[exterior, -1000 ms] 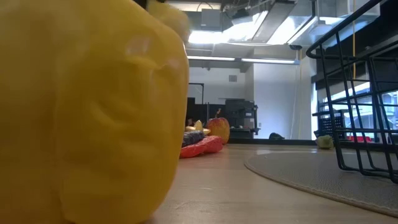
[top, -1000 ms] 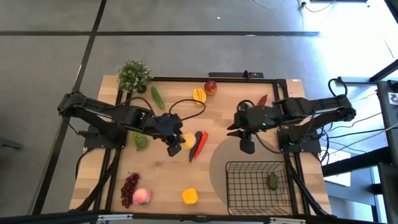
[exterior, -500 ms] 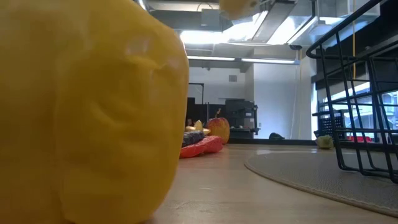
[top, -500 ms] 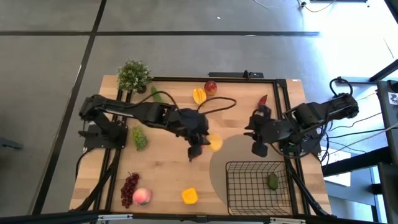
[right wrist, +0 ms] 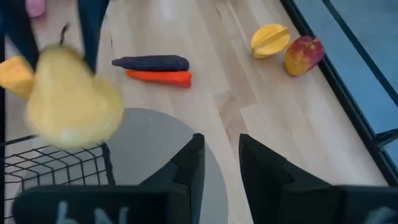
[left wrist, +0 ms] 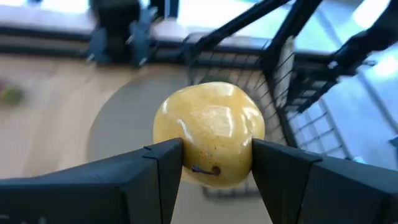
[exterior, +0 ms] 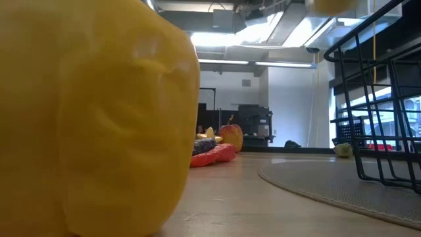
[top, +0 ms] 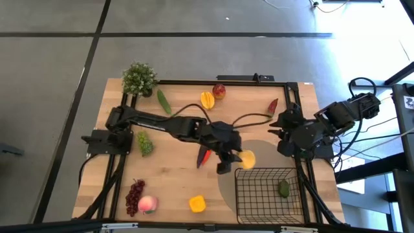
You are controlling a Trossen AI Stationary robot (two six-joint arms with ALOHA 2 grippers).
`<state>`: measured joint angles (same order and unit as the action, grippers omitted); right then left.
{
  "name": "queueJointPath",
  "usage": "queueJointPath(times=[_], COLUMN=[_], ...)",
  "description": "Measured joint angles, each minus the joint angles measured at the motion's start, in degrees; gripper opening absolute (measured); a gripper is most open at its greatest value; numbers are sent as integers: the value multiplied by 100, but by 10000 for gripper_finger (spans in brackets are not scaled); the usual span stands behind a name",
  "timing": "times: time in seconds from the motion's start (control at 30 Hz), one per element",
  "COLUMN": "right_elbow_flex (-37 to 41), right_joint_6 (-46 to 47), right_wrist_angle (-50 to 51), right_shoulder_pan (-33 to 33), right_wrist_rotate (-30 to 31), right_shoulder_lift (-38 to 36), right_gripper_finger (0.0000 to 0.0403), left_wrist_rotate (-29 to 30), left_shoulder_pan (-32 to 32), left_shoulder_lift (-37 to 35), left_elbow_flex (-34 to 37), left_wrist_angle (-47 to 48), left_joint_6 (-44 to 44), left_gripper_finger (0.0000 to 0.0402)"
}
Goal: Build produce basket
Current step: Put the yellow pear into the wire basket
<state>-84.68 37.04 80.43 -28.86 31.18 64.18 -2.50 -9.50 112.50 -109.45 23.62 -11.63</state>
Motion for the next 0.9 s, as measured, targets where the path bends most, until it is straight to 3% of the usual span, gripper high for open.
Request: queueJointPath(times=[0.23,0.57,0.9], right_elbow_flex=[2,4,7], right_joint_6=[18,28,28], right_wrist_angle=[262,260,253], right_shoulder_pan=[0,0,0], right_wrist_rotate=[76,81,81], right_shoulder_lift=[-118,-129,-129], right_gripper_finger=[90,90,90], left_wrist_rotate=[-646,-1439,-1453], left_shoulder_pan=[0,-48,-174], left_shoulder_lift=[585,1191,1205], left_elbow_flex=[-12,-8,-8], left_wrist_angle=[-1078,-1369,-1123], left_joint_6=[209,437,797], left_gripper_finger=[157,152,151])
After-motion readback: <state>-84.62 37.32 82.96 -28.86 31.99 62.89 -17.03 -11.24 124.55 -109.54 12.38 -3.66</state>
